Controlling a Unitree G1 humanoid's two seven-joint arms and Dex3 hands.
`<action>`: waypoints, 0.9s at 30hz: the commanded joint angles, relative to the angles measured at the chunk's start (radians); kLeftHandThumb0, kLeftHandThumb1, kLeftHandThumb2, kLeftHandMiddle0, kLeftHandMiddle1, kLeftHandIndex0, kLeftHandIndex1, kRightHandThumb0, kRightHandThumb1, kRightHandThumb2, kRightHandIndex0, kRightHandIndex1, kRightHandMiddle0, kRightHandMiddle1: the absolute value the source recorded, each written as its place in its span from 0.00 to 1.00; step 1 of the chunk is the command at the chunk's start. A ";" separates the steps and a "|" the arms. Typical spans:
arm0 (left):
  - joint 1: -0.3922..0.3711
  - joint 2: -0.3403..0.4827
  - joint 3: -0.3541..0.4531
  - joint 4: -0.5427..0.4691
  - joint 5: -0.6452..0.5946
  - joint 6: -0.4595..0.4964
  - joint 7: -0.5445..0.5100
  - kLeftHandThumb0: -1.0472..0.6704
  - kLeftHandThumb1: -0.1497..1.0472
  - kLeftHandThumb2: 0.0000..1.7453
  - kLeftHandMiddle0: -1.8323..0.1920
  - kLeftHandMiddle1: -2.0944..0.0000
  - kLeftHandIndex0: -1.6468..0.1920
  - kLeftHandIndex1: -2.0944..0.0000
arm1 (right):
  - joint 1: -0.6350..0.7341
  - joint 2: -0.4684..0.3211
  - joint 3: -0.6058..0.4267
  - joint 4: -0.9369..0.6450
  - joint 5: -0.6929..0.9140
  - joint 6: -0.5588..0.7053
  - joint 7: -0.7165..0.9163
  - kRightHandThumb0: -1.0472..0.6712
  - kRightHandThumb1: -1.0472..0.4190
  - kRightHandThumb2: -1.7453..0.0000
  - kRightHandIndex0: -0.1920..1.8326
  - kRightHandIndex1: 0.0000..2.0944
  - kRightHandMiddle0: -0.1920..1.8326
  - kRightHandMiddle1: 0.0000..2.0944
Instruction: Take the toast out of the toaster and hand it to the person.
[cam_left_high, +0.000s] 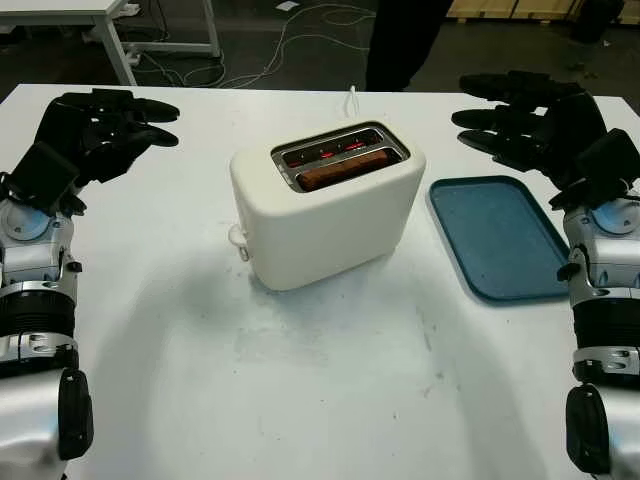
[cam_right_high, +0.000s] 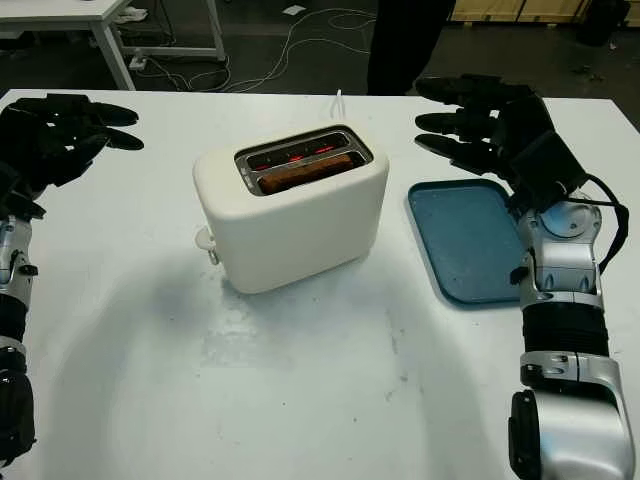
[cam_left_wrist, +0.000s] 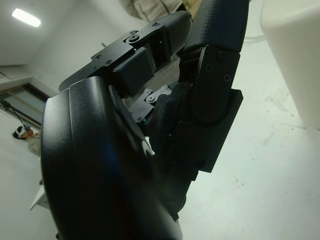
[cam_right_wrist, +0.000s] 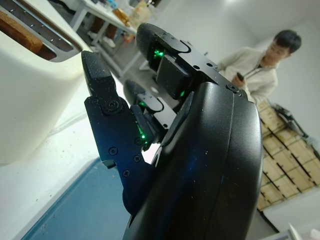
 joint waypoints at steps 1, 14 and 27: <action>0.006 -0.005 -0.001 -0.001 -0.003 0.009 0.010 0.00 0.89 0.06 0.41 0.78 0.28 0.94 | 0.002 0.004 -0.002 -0.008 0.006 -0.001 -0.008 0.45 0.20 1.00 0.56 0.05 0.54 0.00; 0.007 -0.006 0.001 -0.002 -0.010 0.013 0.005 0.00 0.89 0.05 0.40 0.78 0.28 0.94 | 0.001 0.005 -0.005 -0.001 0.015 -0.006 -0.003 0.45 0.20 1.00 0.56 0.05 0.54 0.00; 0.011 -0.004 0.000 -0.002 -0.010 0.012 0.005 0.00 0.89 0.05 0.41 0.78 0.28 0.95 | 0.007 -0.001 -0.002 -0.008 0.002 -0.010 -0.010 0.45 0.20 1.00 0.56 0.04 0.54 0.00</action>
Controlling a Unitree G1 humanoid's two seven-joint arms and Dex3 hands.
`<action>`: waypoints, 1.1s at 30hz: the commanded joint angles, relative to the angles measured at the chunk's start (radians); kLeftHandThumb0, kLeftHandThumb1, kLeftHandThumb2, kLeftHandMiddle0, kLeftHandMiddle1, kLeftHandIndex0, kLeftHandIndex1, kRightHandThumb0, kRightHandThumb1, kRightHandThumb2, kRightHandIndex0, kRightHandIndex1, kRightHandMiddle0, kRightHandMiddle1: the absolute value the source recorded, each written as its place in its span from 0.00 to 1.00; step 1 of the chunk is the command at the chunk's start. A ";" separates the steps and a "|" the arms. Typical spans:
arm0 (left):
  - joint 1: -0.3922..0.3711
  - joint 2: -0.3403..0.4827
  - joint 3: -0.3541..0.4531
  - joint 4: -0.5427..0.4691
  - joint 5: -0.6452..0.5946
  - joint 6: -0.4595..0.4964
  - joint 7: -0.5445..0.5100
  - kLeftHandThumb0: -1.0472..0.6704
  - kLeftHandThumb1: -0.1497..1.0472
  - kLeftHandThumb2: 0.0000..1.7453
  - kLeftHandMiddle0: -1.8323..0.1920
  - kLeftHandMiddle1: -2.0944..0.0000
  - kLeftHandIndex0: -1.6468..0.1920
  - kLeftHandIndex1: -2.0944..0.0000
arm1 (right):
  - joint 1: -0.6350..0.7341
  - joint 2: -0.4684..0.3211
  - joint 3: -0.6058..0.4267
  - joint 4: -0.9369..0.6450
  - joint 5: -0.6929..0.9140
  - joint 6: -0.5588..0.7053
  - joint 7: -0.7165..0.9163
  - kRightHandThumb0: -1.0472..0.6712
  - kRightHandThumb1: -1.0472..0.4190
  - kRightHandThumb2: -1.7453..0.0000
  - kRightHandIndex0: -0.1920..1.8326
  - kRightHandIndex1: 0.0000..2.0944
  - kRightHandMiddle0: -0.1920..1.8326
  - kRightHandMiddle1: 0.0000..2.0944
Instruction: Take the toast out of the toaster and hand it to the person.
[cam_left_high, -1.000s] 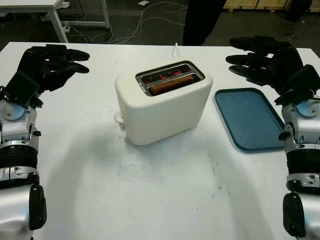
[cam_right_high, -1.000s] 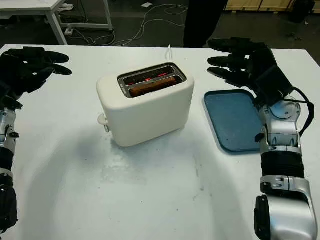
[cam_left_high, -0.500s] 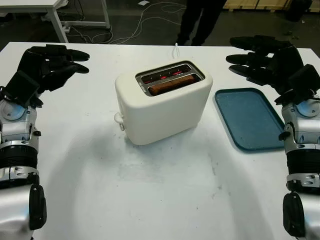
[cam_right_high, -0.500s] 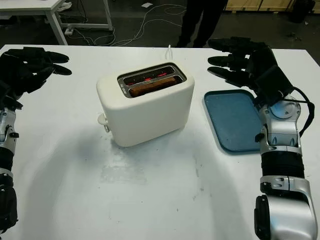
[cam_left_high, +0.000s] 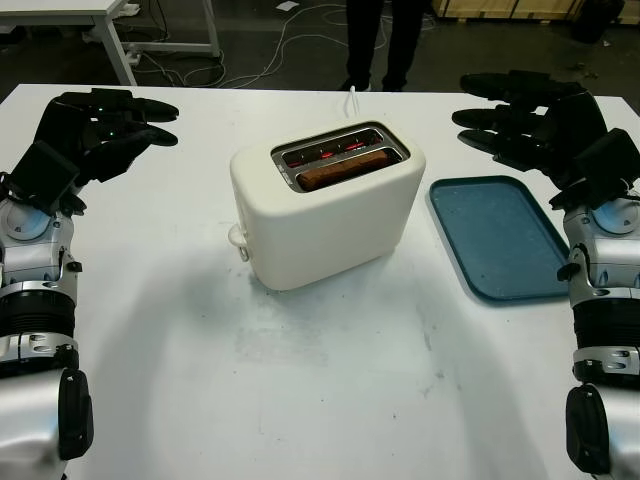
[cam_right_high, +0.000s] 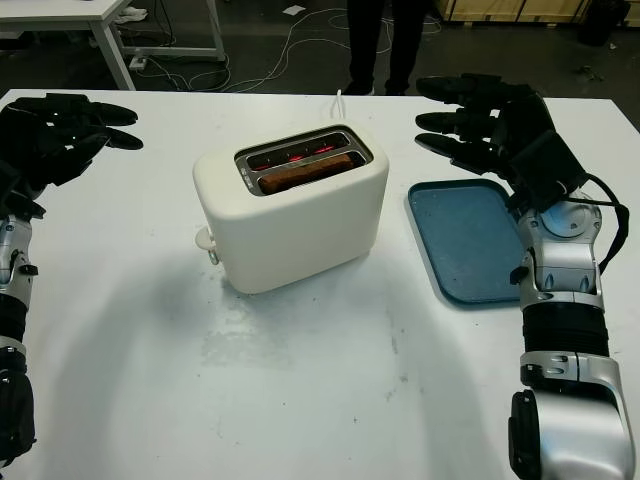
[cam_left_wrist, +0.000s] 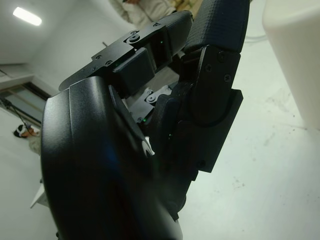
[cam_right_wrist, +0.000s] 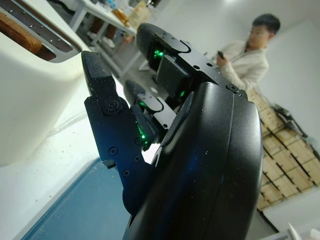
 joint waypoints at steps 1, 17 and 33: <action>0.011 -0.004 0.001 0.000 -0.012 0.009 -0.006 0.00 0.89 0.05 0.41 0.78 0.28 0.95 | 0.007 0.000 -0.003 -0.007 0.004 -0.008 -0.006 0.44 0.20 1.00 0.56 0.04 0.54 0.00; 0.013 -0.001 0.001 0.000 -0.007 0.001 -0.007 0.00 0.89 0.06 0.41 0.78 0.28 0.95 | 0.004 0.000 -0.005 0.003 0.009 -0.012 0.001 0.44 0.20 1.00 0.56 0.04 0.55 0.00; 0.013 -0.002 0.001 -0.003 -0.006 0.009 -0.004 0.00 0.89 0.05 0.40 0.79 0.27 0.96 | -0.177 -0.009 0.055 -0.024 -0.051 -0.017 -0.008 0.51 0.24 1.00 0.55 0.03 0.52 0.01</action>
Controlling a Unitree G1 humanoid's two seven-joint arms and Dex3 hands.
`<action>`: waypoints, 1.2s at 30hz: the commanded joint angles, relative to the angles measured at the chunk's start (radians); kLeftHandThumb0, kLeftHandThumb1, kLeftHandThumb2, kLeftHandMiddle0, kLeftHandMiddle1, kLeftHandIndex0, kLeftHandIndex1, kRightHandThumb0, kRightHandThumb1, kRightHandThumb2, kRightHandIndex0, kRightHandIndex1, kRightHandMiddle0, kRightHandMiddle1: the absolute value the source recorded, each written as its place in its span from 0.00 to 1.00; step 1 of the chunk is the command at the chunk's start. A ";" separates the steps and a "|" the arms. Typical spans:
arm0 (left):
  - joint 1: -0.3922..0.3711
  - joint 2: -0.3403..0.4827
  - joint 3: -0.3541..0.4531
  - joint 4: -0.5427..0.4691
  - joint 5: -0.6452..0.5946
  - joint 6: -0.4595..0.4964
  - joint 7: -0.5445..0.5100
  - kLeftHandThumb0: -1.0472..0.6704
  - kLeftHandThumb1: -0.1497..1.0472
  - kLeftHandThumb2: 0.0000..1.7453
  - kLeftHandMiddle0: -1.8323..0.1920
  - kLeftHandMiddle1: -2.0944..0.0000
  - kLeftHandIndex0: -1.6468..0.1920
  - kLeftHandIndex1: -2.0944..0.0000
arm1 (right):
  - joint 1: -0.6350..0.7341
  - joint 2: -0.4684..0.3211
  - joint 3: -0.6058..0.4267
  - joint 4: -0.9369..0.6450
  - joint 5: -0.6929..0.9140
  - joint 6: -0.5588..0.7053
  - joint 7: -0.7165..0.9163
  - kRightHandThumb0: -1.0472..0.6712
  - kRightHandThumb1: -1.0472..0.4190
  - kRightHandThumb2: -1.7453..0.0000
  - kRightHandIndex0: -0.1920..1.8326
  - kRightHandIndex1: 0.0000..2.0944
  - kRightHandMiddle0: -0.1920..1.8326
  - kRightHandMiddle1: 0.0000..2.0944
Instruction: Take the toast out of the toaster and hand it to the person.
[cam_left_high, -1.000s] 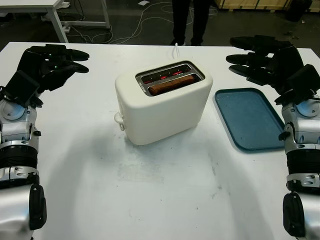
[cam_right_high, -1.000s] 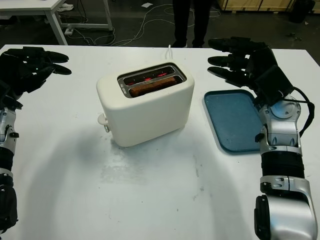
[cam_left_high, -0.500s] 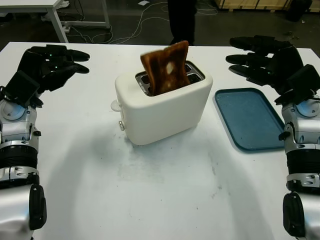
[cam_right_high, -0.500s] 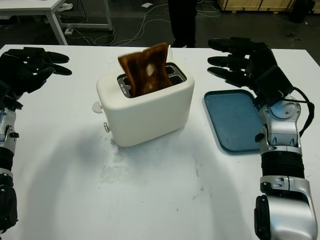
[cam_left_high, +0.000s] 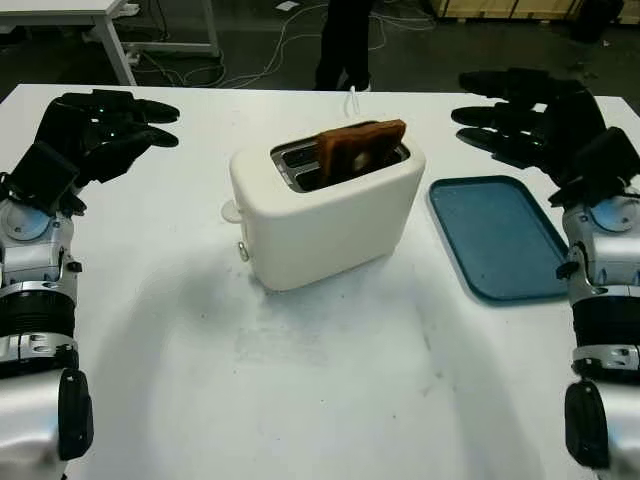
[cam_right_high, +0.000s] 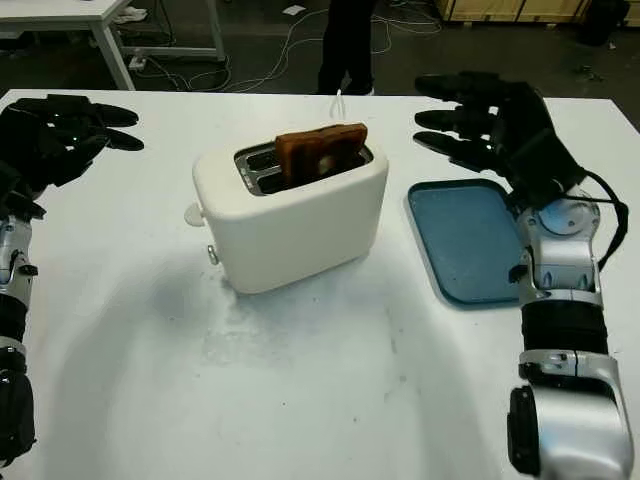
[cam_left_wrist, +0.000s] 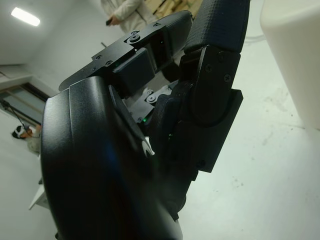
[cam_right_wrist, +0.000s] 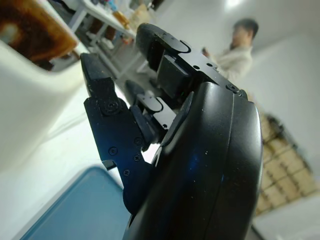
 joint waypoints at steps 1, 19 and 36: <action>0.013 -0.004 0.001 -0.004 -0.007 0.009 0.006 0.00 0.89 0.05 0.40 0.79 0.27 0.96 | -0.098 -0.010 0.023 -0.017 -0.013 -0.016 0.010 0.51 0.25 1.00 0.55 0.03 0.52 0.01; 0.022 -0.001 0.011 -0.011 -0.018 0.024 0.004 0.00 0.89 0.04 0.39 0.80 0.26 0.96 | -0.332 -0.002 0.346 0.010 -0.389 -0.236 0.047 0.30 0.26 1.00 0.41 0.33 0.55 0.03; 0.027 0.000 0.005 -0.018 -0.007 0.028 0.025 0.00 0.89 0.05 0.38 0.81 0.26 0.96 | -0.362 0.004 0.478 0.146 -0.544 -0.330 0.044 0.33 0.28 1.00 0.36 0.33 0.53 0.01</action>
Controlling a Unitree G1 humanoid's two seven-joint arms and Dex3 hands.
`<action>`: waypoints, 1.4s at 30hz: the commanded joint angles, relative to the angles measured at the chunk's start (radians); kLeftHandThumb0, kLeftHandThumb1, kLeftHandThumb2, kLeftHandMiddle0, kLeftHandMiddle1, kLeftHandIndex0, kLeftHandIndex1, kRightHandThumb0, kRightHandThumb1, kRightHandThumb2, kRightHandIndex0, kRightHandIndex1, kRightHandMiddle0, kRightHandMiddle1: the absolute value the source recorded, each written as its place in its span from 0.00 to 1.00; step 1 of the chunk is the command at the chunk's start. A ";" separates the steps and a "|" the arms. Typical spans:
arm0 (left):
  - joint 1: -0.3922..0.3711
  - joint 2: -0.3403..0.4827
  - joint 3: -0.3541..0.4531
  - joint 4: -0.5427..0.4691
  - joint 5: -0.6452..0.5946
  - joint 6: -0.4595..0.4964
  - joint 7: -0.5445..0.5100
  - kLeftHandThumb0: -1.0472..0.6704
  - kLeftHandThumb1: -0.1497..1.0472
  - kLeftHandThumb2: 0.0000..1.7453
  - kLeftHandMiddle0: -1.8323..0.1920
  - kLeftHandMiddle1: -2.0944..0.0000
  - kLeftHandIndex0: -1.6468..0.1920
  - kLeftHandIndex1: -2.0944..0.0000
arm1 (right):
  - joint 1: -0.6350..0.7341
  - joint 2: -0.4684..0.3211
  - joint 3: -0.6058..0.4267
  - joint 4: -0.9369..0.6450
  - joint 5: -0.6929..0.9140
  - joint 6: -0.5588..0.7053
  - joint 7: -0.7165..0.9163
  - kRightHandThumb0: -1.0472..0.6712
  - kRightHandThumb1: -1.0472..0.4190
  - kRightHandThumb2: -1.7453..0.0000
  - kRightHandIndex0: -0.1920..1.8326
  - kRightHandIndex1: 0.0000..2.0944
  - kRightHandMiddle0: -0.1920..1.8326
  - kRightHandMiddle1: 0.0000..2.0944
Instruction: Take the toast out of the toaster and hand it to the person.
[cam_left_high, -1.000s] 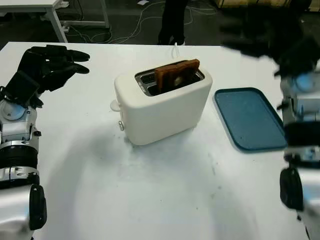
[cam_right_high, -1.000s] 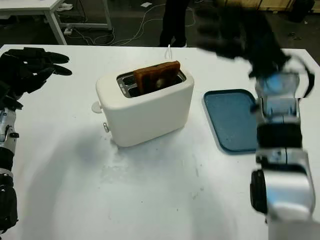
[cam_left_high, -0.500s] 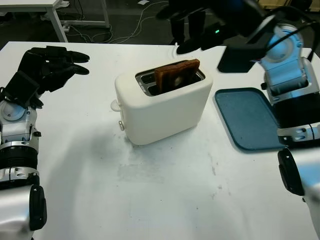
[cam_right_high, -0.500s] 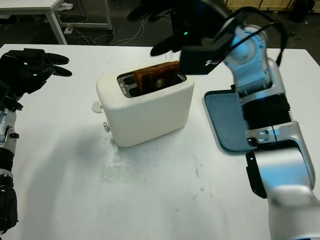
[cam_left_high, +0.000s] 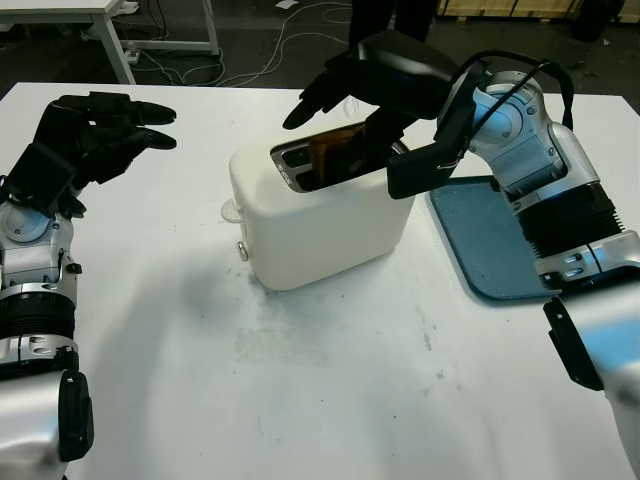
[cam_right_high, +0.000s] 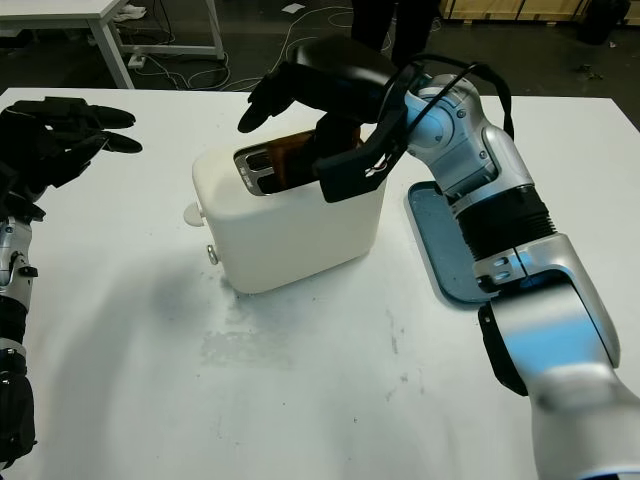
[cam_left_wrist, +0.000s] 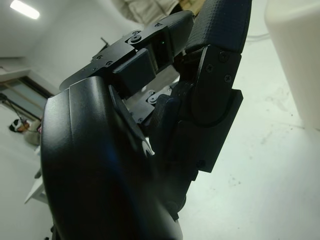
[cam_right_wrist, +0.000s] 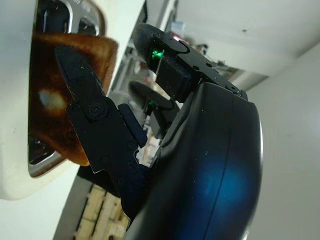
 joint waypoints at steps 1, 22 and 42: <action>0.018 0.001 0.001 -0.014 -0.002 0.013 0.005 0.00 0.89 0.05 0.38 0.81 0.26 0.96 | -0.016 -0.010 0.009 0.026 -0.036 -0.022 -0.042 0.34 0.29 1.00 0.36 0.33 0.53 0.01; 0.018 0.000 -0.004 -0.012 0.006 0.007 0.019 0.00 0.89 0.05 0.37 0.82 0.25 0.97 | -0.031 -0.060 0.051 0.145 -0.132 -0.098 -0.129 0.41 0.22 0.99 0.55 0.52 0.64 0.05; 0.024 -0.008 0.000 -0.009 -0.002 0.008 0.023 0.00 0.89 0.05 0.36 0.82 0.25 0.97 | -0.119 -0.064 0.004 0.313 -0.158 -0.148 -0.357 0.30 0.09 0.73 0.59 0.83 0.46 0.83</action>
